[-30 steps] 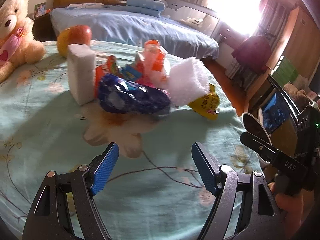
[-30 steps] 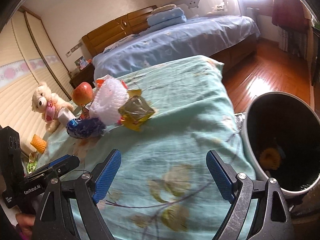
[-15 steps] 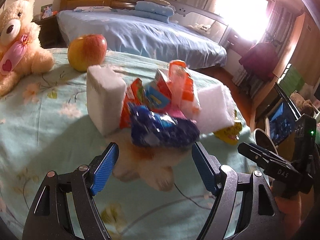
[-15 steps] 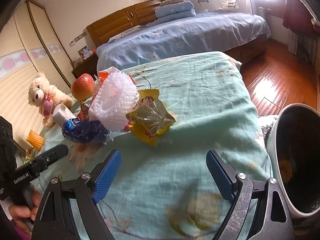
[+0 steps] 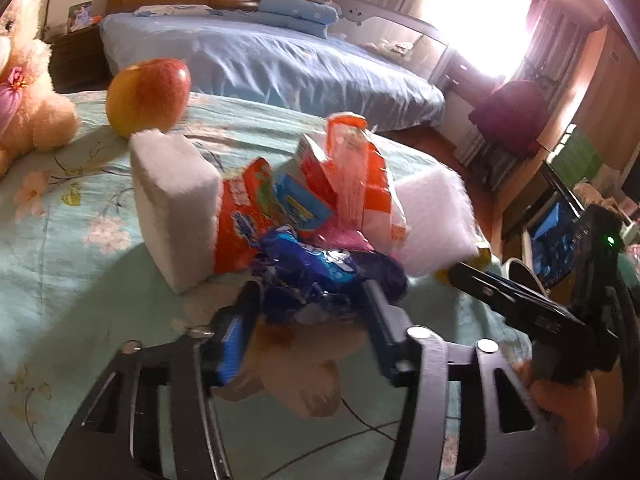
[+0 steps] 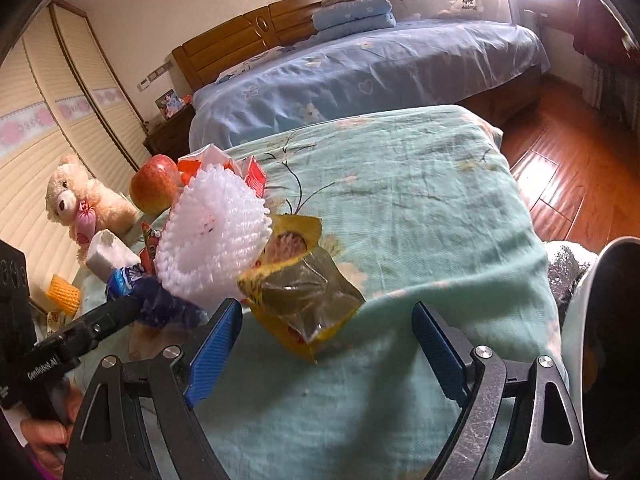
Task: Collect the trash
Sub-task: 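Grasp the blue wrapper with the left tool while the right tool grasps the yellow packet, then carry the blue wrapper and yellow packet over the trash bin with both tools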
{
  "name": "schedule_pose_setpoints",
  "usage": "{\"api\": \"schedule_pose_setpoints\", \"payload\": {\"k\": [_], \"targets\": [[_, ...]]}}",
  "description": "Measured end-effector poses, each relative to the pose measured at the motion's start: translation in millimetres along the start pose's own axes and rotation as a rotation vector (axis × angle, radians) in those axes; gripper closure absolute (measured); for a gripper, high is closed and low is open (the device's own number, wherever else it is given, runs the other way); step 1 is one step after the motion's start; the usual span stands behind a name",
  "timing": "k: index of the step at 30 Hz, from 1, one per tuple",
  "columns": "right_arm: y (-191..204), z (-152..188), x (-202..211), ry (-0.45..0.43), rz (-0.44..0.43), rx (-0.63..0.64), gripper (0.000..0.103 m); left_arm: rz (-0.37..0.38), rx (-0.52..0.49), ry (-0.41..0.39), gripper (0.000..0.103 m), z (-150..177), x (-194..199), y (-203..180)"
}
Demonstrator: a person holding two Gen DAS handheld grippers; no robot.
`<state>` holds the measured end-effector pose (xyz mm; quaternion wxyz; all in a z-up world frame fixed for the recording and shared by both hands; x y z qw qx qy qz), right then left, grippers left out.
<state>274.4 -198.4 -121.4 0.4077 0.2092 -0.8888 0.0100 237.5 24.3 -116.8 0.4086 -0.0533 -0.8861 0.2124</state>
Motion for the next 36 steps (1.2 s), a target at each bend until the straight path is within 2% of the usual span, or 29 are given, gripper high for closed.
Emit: {"api": "schedule_pose_setpoints", "payload": {"k": [1, 2, 3, 5, 6, 9, 20, 36], "targets": [[0.9, -0.1, -0.9, 0.004, 0.003, 0.004, 0.030, 0.001, -0.004, -0.002, 0.057, 2.0, 1.6, -0.7], [1.8, 0.1, -2.0, 0.010, 0.004, 0.009, 0.047, 0.003, -0.013, -0.005, 0.059, 5.5, 4.4, -2.9], [2.1, 1.2, -2.6, 0.015, 0.003, 0.011, 0.056, 0.006, -0.019, -0.006, 0.060, 8.6, 6.9, -4.6], [2.7, 3.9, -1.2, 0.015, -0.005, 0.009, 0.083, 0.016, -0.023, -0.004, 0.063, 15.4, 11.5, -7.0], [2.6, 5.6, 0.6, 0.014, -0.011, 0.005, 0.087, 0.023, -0.024, 0.000, 0.063, 20.0, 13.9, -8.4], [3.6, 9.8, 9.3, 0.001, -0.014, 0.007, 0.092, 0.040, -0.025, 0.009, 0.064, 31.2, 19.4, -12.8], [-6.2, 31.4, 53.1, -0.049, 0.006, -0.025, 0.093, 0.112, -0.057, 0.024, 0.065, 50.3, 31.9, -48.1], [-55.6, 66.8, 109.9, -0.108, 0.086, -0.138, 0.093, 0.172, -0.149, 0.063, 0.065, 72.1, 23.0, -110.3]]}}
Point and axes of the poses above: each gripper's, at about its wrist camera, not at the fingertips, and x roughly against the way its jaws point, y to its left, z to its underside, the point moved 4 cm from there along -x, roughly the way its jaws point, and after that the axes turned 10 degrees about x, right-handed, at the moved point
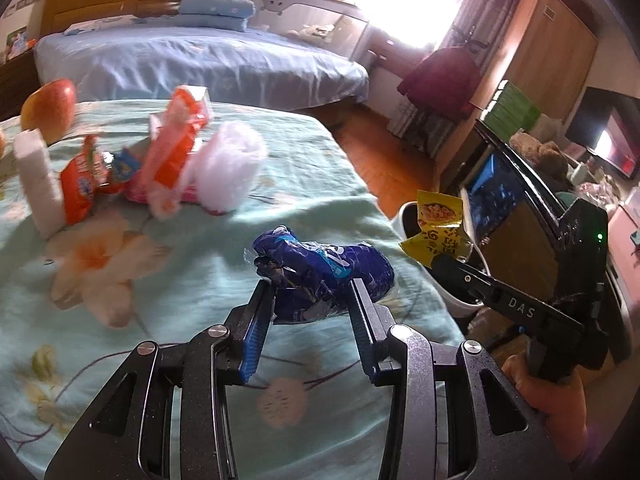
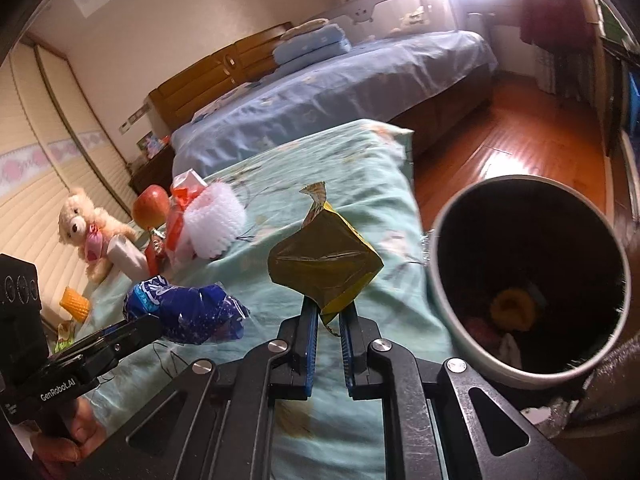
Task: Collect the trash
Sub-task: 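Carry the blue wrapper and yellow packet over the trash bin with both tools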
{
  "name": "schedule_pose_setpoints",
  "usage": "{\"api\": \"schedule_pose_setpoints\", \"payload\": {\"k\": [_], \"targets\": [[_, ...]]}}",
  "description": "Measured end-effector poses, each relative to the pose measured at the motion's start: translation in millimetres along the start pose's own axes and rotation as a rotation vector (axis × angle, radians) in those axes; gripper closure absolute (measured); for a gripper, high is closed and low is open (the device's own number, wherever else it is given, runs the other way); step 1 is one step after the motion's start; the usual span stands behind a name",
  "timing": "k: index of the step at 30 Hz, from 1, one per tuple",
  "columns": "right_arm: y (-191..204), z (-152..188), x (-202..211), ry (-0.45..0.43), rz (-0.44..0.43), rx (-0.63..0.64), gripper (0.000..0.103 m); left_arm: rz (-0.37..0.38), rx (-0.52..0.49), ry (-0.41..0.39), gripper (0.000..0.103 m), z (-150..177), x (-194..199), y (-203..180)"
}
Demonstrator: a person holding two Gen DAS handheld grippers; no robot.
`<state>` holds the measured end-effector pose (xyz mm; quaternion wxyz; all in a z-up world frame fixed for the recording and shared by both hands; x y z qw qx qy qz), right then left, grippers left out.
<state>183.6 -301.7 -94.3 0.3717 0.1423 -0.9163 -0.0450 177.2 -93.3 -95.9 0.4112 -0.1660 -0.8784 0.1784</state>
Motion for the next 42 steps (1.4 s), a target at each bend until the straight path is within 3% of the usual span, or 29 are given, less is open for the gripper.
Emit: {"api": "schedule_pose_setpoints", "payload": {"k": [23, 42], "targets": [[-75.0, 23.8, 37.5, -0.031, 0.119, -0.112, 0.093, 0.064, -0.111, 0.058, 0.065, 5.9, -36.1, -70.1], [-107.1, 28.7, 40.9, -0.029, 0.156, -0.163, 0.093, 0.080, -0.165, 0.079, 0.065, 1.1, -63.8, -114.0]]}}
Point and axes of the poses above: each gripper's, at about its wrist camera, not at the fingertips, and x roughly against the way its jaws point, y to its left, z to its underside, the point moved 4 cm from there along -x, roughly the way its jaws point, and after that the axes turned 10 degrees about x, right-handed, at the moved point
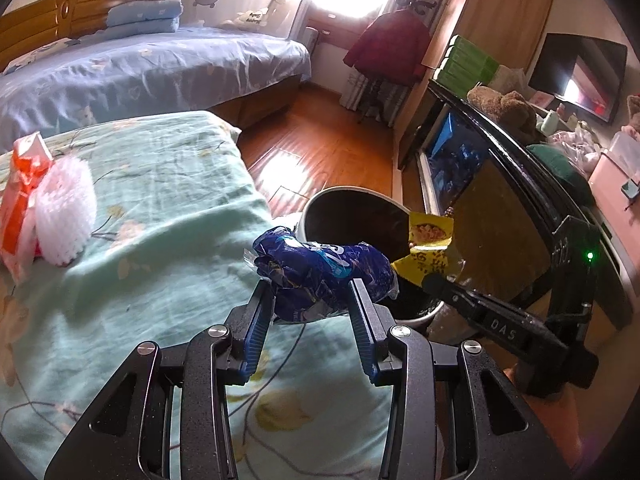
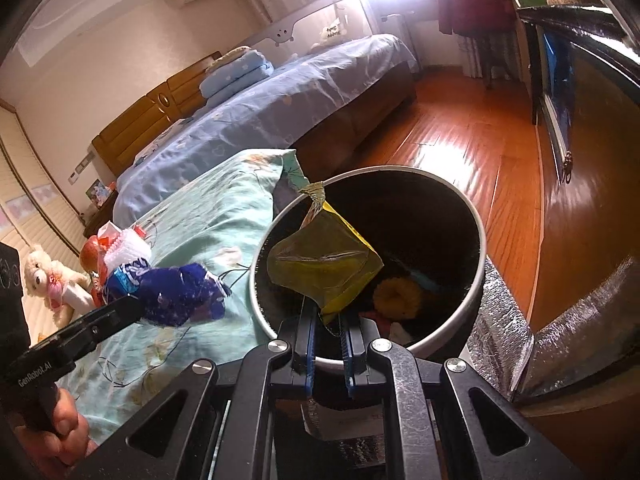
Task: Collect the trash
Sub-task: 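Carry the blue wrapper and yellow packet over the trash bin with both tools, then open both tools to drop the blue wrapper and yellow packet into the bin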
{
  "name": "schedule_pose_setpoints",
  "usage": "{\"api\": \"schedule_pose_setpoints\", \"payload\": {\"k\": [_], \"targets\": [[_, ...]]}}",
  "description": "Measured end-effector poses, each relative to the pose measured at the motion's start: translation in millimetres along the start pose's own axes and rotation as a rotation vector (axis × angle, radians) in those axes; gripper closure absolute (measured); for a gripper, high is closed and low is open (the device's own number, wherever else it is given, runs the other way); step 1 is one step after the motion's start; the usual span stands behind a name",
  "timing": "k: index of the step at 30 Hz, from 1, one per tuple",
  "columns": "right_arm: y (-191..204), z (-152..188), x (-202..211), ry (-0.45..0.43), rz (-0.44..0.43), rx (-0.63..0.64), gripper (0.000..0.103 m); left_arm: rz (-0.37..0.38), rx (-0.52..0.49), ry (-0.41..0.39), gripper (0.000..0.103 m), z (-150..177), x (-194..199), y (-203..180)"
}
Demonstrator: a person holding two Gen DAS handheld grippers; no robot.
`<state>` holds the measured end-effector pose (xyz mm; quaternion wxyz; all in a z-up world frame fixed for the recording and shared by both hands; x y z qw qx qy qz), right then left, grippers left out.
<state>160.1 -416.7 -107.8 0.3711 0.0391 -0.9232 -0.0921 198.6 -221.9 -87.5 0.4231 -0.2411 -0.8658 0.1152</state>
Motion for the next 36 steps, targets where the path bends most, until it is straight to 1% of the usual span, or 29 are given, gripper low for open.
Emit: {"api": "schedule_pose_setpoints", "payload": {"k": [12, 25, 33, 34, 36], "targets": [[-13.8, -7.4, -7.7, 0.005, 0.016, -0.011, 0.093, 0.005, -0.017, 0.019, 0.065, -6.9, -23.3, -21.5], [-32.4, -17.3, -18.1, 0.023, 0.035, -0.020, 0.092, -0.003, -0.007, 0.049, 0.065, -13.8, -46.5, -27.0], [-36.3, -22.4, -23.8, 0.035, 0.036, -0.018, 0.091, -0.003, -0.022, 0.063, 0.065, -15.5, -51.7, -32.4], [-36.5, -23.0, -24.3, 0.038, 0.039, -0.016, 0.088, -0.005, -0.023, 0.064, 0.062, -15.5, -52.4, -32.9], [-36.5, -23.6, -24.6, 0.039, 0.044, -0.014, 0.088, 0.000, -0.023, 0.071, 0.060, -15.2, -53.2, -34.3]]}}
Point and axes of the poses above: each gripper's, at about its wrist camera, not at the fingertips, and x roughly against the way its jaws point, y to its left, z to its underside, the point moved 4 cm from there along -x, roughly the way its jaws point, and after that the axes turned 10 degrees about x, right-handed, at the moved point
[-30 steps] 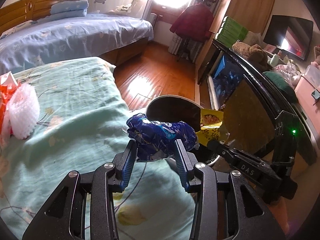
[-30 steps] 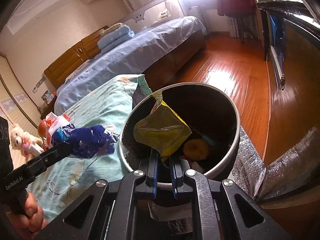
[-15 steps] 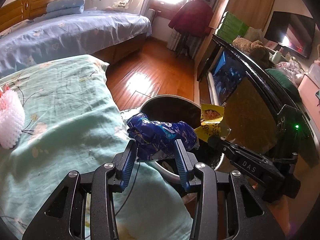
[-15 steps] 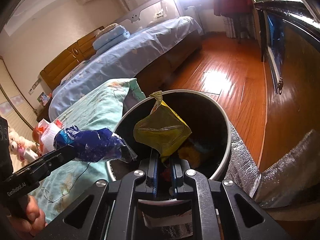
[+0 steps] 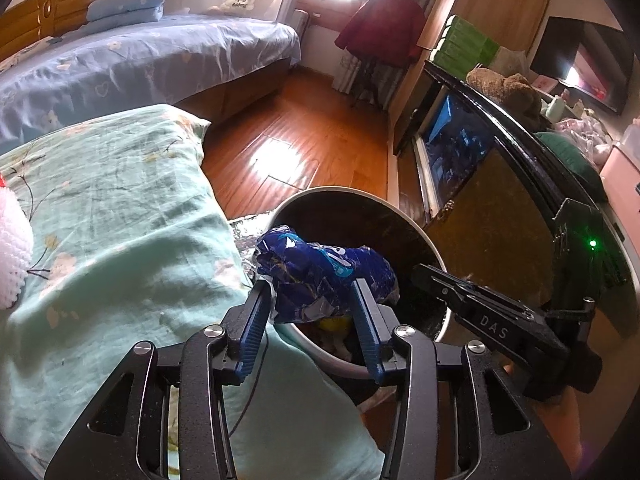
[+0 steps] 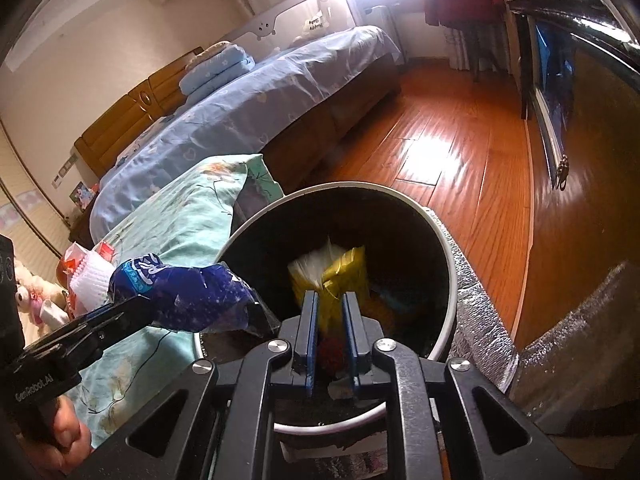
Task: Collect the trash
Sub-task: 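Open both tools to drop the blue wrapper and yellow packet into the bin, then move both open tools back over the bed toward the remaining trash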
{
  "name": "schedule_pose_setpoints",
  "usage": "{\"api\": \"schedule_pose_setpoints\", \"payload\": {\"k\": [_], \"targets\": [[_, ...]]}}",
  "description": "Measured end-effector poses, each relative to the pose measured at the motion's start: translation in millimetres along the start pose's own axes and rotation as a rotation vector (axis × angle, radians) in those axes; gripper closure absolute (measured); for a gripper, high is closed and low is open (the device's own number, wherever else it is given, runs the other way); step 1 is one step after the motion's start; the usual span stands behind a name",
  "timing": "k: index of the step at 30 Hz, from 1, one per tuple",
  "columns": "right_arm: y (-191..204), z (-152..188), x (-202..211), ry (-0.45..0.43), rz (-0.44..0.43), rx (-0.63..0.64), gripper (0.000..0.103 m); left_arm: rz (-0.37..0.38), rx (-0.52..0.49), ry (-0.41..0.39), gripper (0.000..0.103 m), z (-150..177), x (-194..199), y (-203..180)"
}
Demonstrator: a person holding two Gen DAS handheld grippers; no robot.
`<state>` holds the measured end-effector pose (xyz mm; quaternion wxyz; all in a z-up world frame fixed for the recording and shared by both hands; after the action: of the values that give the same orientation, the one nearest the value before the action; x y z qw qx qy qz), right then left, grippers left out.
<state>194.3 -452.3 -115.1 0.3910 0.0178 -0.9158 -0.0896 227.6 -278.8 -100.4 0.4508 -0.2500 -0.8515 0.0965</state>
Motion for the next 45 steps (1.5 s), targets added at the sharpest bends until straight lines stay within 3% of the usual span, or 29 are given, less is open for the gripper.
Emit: {"api": "schedule_pose_setpoints", "payload": {"k": [2, 6, 10, 16, 20, 35, 45], "targets": [[-0.7, -0.6, 0.7, 0.000, 0.003, -0.001, 0.088, -0.003, 0.000, -0.002, 0.045, 0.2, 1.6, -0.1], [-0.7, -2.3, 5.6, -0.015, 0.007, -0.008, 0.086, 0.001, 0.011, -0.017, 0.036, 1.4, 10.3, 3.6], [5.3, -1.4, 12.4, -0.038, -0.004, -0.016, 0.056, -0.007, 0.026, -0.031, 0.035, 5.7, 23.1, 13.7], [29.4, -0.8, 20.4, -0.060, -0.049, -0.002, 0.034, -0.044, 0.069, -0.061, 0.033, 18.5, 47.8, 41.6], [53.7, 0.4, 21.7, -0.066, -0.088, 0.025, 0.025, -0.074, 0.104, -0.083, 0.033, 26.2, 64.9, 63.9], [146.2, 14.4, 11.2, -0.035, -0.202, 0.142, 0.007, -0.205, 0.265, -0.180, 0.028, 52.1, 127.4, 158.2], [193.4, 19.2, -2.1, 0.000, -0.257, 0.203, 0.005, -0.278, 0.353, -0.234, 0.027, 66.6, 157.7, 208.5]]}}
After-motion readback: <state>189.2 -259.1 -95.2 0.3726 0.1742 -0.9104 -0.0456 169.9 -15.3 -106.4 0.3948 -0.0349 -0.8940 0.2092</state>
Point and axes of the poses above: each gripper's, at about its wrist camera, not at the fingertips, and x roughly against the way its jaws point, y to its left, z to its underside, the point moved 4 cm from there along -x, roughly the way its jaws point, and after that the axes turned 10 degrees about x, right-handed, at the moved point
